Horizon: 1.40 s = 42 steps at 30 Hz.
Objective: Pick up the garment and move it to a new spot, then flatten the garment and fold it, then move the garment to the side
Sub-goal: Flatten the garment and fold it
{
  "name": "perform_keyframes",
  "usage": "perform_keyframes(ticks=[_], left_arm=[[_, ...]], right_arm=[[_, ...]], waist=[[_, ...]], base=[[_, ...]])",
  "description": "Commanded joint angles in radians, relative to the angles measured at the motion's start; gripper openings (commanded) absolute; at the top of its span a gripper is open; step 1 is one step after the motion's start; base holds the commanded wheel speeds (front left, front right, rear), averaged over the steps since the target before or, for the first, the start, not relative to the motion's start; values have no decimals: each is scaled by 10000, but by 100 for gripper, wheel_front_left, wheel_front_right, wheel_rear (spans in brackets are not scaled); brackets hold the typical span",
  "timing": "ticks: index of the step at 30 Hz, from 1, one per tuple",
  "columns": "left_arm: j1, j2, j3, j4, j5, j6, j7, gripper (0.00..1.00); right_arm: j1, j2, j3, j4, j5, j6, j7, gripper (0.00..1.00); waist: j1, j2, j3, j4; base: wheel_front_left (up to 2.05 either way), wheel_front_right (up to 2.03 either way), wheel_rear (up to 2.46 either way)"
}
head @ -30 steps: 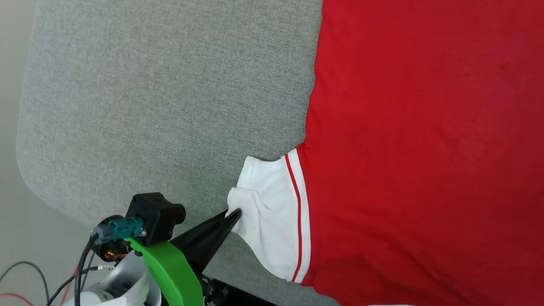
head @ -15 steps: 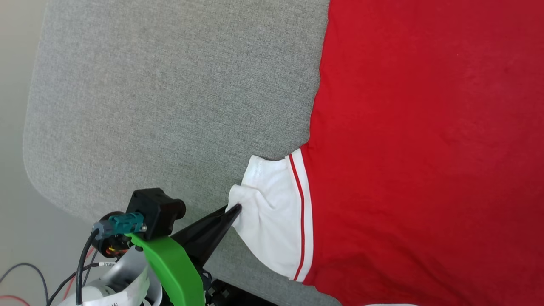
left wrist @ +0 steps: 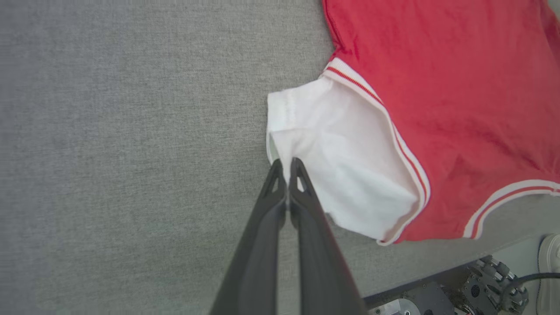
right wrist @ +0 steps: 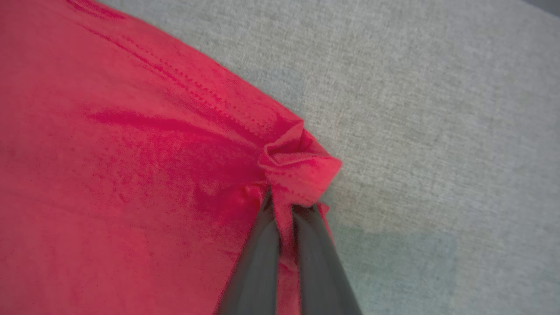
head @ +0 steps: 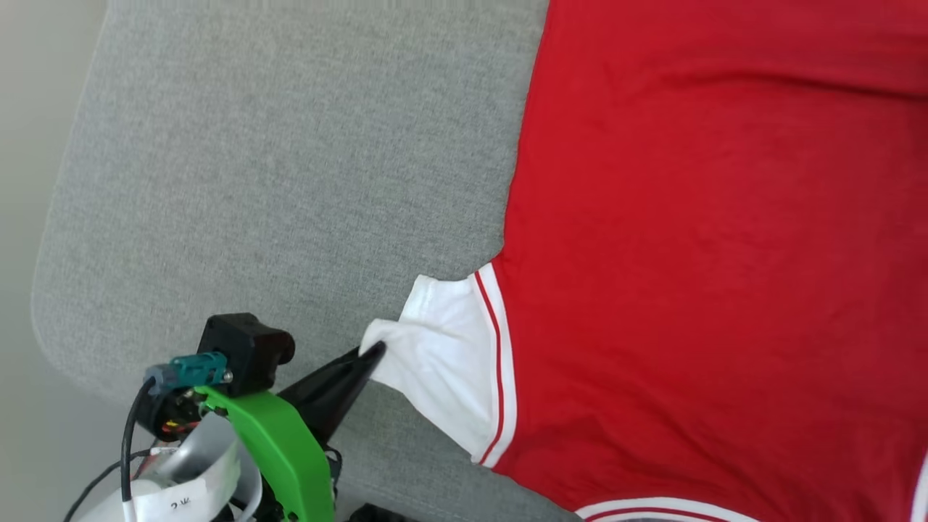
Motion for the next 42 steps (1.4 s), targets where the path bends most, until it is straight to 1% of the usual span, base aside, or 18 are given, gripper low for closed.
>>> perform_keyframes(ticks=[1,7,10,14,22,29,32,33,37,41,42], left_arm=[[121,128,82,124,15,89,17,0],[516,139,73,405,-217,238,-6,0],[832,40,80,584,-490,329,-81,0],[1195,122,118,985,-618,428,-177,0],[1780,50,66,1047,-838,593,-361,0],[2093,-132,89,997,-951,769,-611,0],[2081,-317,78,1027,-976,785,-740,0],[2039,-458,67,1083,-988,782,-827,0],[2020,-753,49,1205,-1068,713,-1055,0],[2018,-771,9,1338,-1019,650,-1127,0],[2008,-769,22,1336,-1029,631,-1144,0]], right_arm=[[766,6,20,297,95,-6,50,0],[2028,171,-116,218,575,-6,-250,0],[2692,225,-165,129,735,-6,-516,0],[3509,496,-599,84,1013,-6,-936,0],[5542,572,-1334,-558,1249,-6,-1061,0],[7159,827,-1992,-1697,1441,-6,-822,0],[7839,1051,-2234,-2118,1435,-6,-696,0],[8263,1233,-2369,-2348,1424,-6,-613,0],[8896,1627,-2679,-2621,1372,-6,-701,0],[9178,1799,-2774,-2643,1274,-6,-850,0],[9155,1812,-2788,-2677,1248,-6,-973,34]], waist=[[0,120,-1044,-719],[0,120,-2078,-1315],[0,120,-2622,-1576],[0,120,-3212,-1845],[0,120,-4126,-2146],[0,120,-4540,-2332],[0,120,-4634,-2383],[0,120,-4693,-2394],[0,120,-4771,-2423],[0,120,-4751,-2430],[0,120,-4730,-2430]], base=[[0,0,0],[0,0,0],[0,0,0],[0,0,0],[0,0,0],[0,0,0],[0,0,0],[0,0,0],[0,0,0],[0,0,0],[0,0,0]])
